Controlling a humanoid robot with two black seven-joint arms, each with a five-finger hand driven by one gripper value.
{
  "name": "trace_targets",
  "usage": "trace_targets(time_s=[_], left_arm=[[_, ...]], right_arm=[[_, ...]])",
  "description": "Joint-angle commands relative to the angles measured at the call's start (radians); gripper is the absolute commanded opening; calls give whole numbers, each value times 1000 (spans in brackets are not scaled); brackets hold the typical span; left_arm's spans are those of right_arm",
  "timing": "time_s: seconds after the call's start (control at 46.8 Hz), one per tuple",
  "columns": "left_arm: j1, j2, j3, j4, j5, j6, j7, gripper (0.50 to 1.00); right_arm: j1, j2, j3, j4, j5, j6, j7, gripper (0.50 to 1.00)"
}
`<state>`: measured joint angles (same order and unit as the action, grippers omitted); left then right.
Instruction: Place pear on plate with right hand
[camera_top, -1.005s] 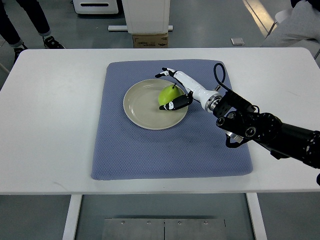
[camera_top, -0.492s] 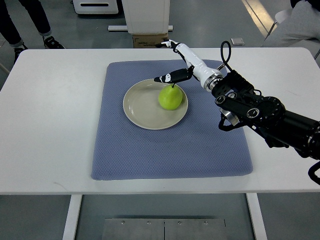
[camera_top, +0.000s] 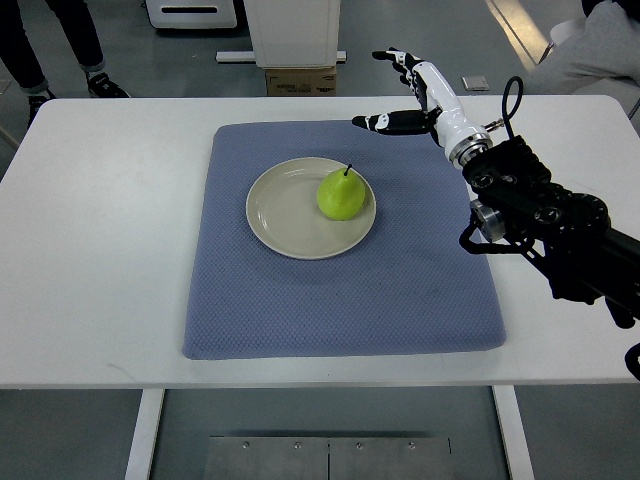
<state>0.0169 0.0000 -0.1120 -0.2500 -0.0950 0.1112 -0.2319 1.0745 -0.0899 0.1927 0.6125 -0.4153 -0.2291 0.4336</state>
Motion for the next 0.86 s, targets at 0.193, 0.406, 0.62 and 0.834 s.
trace_targets(time_s=[0.193, 0.406, 0.62, 0.834], left_arm=[[0, 0, 0, 0, 0, -1, 0, 1000], [0, 0, 0, 0, 0, -1, 0, 1000], [0, 0, 0, 0, 0, 1, 0, 1000], [0, 0, 0, 0, 0, -1, 0, 1000]], right_arm=[[-84, -50, 169, -16, 282, 138, -7, 1000], [-85, -74, 205, -82, 360, 160, -19, 1000], [-140, -74, 274, -92, 484, 191, -142, 1000], [-153, -74, 277, -92, 501, 192, -150, 1000]])
